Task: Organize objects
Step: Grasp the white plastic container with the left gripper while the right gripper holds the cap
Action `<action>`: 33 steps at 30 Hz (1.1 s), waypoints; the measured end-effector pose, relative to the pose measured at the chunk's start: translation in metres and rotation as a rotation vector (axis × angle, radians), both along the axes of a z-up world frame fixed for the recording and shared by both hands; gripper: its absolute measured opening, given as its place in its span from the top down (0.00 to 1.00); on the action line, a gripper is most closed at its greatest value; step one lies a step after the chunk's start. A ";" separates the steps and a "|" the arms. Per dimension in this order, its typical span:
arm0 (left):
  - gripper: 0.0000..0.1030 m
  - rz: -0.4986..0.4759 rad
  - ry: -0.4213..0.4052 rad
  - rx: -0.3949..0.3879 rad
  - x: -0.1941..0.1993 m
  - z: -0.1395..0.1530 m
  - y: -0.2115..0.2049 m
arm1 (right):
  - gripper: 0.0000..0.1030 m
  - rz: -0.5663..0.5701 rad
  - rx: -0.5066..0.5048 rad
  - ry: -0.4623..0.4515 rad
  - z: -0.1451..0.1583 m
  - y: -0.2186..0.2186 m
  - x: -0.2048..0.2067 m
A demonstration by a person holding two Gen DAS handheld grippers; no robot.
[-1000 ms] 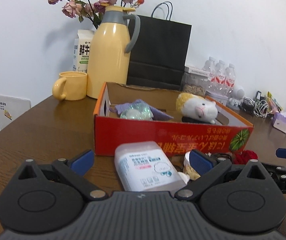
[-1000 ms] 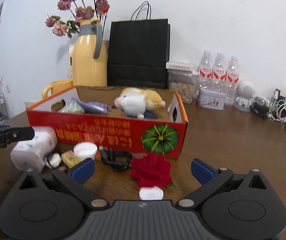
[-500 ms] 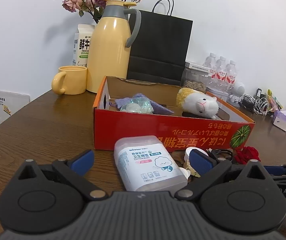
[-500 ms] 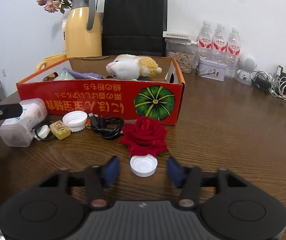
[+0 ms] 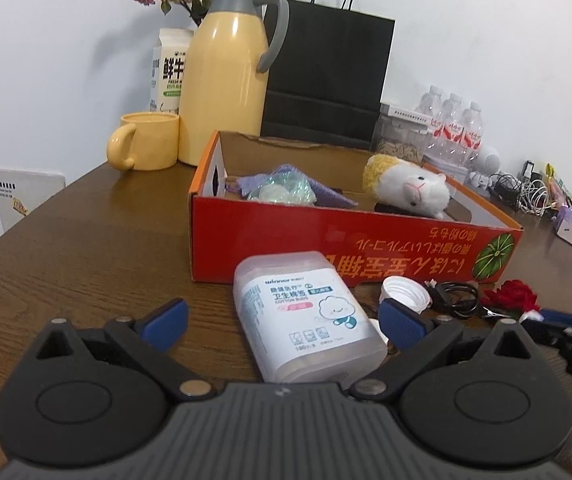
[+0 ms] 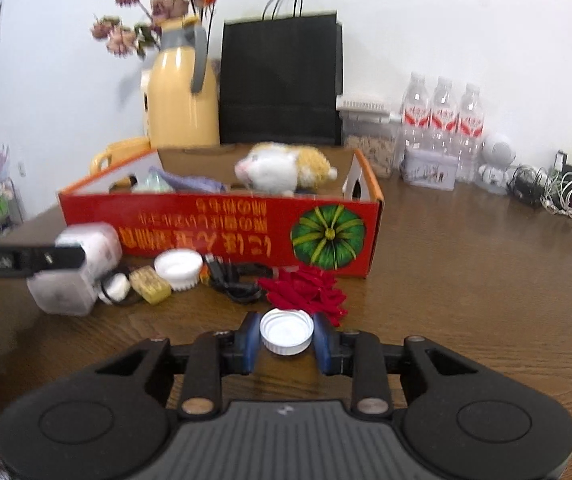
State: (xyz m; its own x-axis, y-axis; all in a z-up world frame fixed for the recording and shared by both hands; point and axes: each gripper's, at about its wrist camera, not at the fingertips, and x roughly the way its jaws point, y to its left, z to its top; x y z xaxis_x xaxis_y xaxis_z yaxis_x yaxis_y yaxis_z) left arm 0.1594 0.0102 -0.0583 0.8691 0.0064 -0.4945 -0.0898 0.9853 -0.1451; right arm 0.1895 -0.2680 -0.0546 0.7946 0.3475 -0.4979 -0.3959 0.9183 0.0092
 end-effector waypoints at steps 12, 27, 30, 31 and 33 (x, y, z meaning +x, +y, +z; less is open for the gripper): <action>0.00 0.069 0.019 0.018 0.012 -0.001 -0.007 | 0.74 0.012 0.044 -0.135 0.011 -0.002 -0.017; 0.32 0.084 0.025 -0.011 0.011 -0.003 -0.009 | 0.74 0.023 0.046 -0.127 0.009 -0.002 -0.016; 0.33 0.070 0.010 -0.012 0.005 -0.002 -0.009 | 0.73 0.023 0.044 -0.122 0.009 -0.002 -0.016; 0.33 0.065 0.005 -0.011 0.003 -0.002 -0.009 | 0.73 0.022 0.044 -0.121 0.009 -0.002 -0.015; 0.34 0.060 -0.008 -0.010 -0.002 0.000 -0.008 | 0.73 0.020 0.043 -0.119 0.008 -0.002 -0.016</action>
State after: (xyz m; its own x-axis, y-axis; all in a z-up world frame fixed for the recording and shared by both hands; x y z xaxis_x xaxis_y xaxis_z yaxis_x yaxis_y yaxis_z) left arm 0.1577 0.0017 -0.0586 0.8714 0.0543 -0.4876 -0.1478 0.9767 -0.1554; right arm 0.1739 -0.2702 -0.0463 0.8401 0.3828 -0.3843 -0.4146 0.9100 0.0002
